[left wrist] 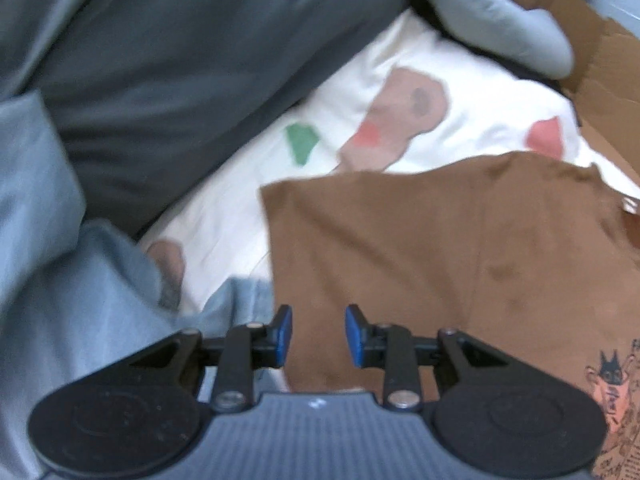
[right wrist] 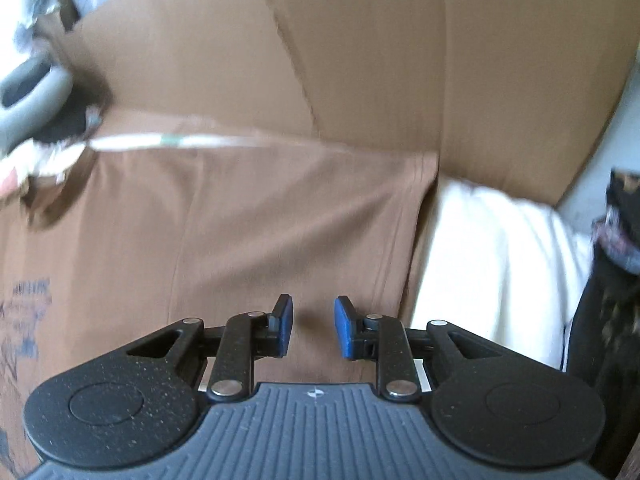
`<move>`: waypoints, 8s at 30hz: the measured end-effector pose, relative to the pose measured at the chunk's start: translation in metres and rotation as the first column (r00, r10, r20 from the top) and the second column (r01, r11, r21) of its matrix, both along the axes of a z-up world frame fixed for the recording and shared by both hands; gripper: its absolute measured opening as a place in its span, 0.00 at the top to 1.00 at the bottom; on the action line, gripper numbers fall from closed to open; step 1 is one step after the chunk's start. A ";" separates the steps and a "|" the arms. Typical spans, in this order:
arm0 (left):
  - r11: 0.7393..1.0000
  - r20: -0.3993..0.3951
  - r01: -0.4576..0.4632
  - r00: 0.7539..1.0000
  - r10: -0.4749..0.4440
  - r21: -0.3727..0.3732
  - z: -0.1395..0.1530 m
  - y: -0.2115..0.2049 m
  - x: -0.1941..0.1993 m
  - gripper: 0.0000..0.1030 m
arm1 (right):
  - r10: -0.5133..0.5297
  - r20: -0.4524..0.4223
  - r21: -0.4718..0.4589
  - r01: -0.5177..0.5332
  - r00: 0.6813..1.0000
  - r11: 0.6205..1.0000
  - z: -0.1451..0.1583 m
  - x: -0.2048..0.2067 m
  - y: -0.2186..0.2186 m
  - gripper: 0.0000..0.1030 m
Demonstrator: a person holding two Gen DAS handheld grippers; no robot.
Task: Fold clothes
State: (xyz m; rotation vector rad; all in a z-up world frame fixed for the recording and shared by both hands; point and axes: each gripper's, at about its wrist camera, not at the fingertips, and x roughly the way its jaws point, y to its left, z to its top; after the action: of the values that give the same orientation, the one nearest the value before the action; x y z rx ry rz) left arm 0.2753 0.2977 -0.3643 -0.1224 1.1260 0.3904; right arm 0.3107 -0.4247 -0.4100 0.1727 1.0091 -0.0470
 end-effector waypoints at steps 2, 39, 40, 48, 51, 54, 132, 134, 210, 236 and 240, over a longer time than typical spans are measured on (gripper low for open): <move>0.999 -0.004 -0.031 1.000 0.030 -0.014 -0.005 0.005 -0.008 0.70 | 0.013 -0.032 -0.033 -0.014 0.999 0.999 -0.006 -0.005 0.000 0.74; 0.510 0.066 -0.587 0.613 0.788 -0.629 -0.069 0.046 -0.097 0.67 | -0.021 -0.145 -0.158 -0.002 0.989 0.987 -0.003 -0.014 0.016 0.73; 0.502 0.067 -0.589 0.604 0.794 -0.633 -0.071 0.047 -0.097 0.67 | -0.019 -0.147 -0.158 -0.005 0.989 0.987 -0.003 -0.013 0.016 0.73; 0.685 0.238 -0.556 0.667 0.706 -0.471 -0.030 0.034 -0.084 0.95 | -0.023 -0.147 -0.161 -0.001 0.989 0.987 -0.004 -0.012 0.016 0.73; 0.749 0.268 -0.519 0.716 0.644 -0.412 -0.012 0.032 -0.074 0.95 | -0.025 -0.141 -0.158 0.003 0.990 0.987 -0.005 -0.013 0.016 0.73; 0.795 0.275 -0.494 0.757 0.593 -0.352 -0.001 0.034 -0.067 0.95 | -0.030 -0.135 -0.154 0.009 0.990 0.988 -0.006 -0.014 0.016 0.73; 0.988 0.157 -0.145 0.978 0.136 0.047 -0.014 -0.005 0.122 0.82 | 0.033 0.074 0.011 -0.034 0.997 0.999 0.020 0.089 0.072 0.70; 0.993 0.166 -0.112 0.980 0.106 0.031 -0.013 -0.018 0.123 0.82 | 0.041 0.074 0.017 -0.042 0.996 0.999 0.016 0.099 0.080 0.70; 0.869 0.229 0.494 0.843 -0.487 0.030 -0.061 -0.252 0.150 0.37 | 0.543 0.113 -0.078 -0.537 0.832 0.840 -0.019 0.190 0.299 0.78; 0.950 0.230 0.312 0.926 -0.298 -0.028 -0.061 -0.189 0.196 0.84 | 0.366 0.062 -0.039 -0.365 0.928 0.930 -0.019 0.223 0.233 0.78; 0.957 0.206 0.287 0.939 -0.274 -0.034 -0.059 -0.191 0.199 0.84 | 0.298 0.029 -0.007 -0.298 0.954 0.955 -0.017 0.238 0.234 0.79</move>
State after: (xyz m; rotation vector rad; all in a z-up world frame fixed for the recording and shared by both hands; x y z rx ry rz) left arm 0.4746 0.1065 -0.4234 -0.0534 0.9402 0.0845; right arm 0.5485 -0.1906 -0.4270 0.0167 0.9961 0.2289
